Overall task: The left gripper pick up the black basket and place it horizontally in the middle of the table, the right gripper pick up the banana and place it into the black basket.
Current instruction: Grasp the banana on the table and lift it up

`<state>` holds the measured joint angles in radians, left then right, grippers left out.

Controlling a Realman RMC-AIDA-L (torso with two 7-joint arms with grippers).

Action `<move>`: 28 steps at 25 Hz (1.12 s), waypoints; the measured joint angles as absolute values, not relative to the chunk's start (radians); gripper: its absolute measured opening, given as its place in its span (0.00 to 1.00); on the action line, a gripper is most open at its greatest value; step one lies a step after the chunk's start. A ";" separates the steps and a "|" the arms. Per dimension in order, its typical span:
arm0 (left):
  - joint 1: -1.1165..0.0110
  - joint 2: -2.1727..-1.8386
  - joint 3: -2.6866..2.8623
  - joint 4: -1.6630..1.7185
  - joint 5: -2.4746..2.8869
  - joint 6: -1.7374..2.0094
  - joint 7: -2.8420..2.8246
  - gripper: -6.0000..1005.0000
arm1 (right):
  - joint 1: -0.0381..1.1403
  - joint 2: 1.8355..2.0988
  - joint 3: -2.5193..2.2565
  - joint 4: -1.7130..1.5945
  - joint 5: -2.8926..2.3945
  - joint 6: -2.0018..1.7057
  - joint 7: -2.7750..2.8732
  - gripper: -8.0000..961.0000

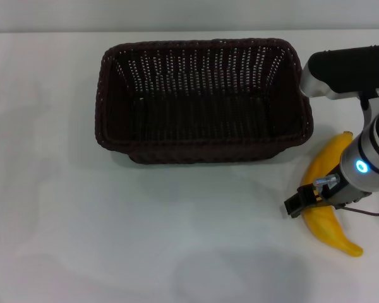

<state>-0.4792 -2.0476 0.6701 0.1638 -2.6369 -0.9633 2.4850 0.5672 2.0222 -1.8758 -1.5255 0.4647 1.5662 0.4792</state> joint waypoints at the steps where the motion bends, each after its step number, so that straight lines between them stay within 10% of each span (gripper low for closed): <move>1: -0.480 -2.047 0.670 0.163 -2.637 -0.963 2.485 0.73 | 0.569 2.022 -1.877 -1.526 0.465 1.566 0.478 0.86; 12: -0.480 -2.045 0.670 0.162 -2.637 -0.962 2.485 0.73 | 0.571 2.016 -1.863 -1.524 0.469 1.591 0.442 0.53; 28: -0.467 -2.045 0.670 0.163 -2.642 -0.962 2.483 0.74 | 0.505 2.013 -1.553 -1.537 0.402 1.566 0.167 0.51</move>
<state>-0.4671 -2.0448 0.6704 0.1626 -2.6419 -0.9618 2.4835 0.5046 2.0128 -1.5530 -1.5365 0.4016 1.5663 0.1667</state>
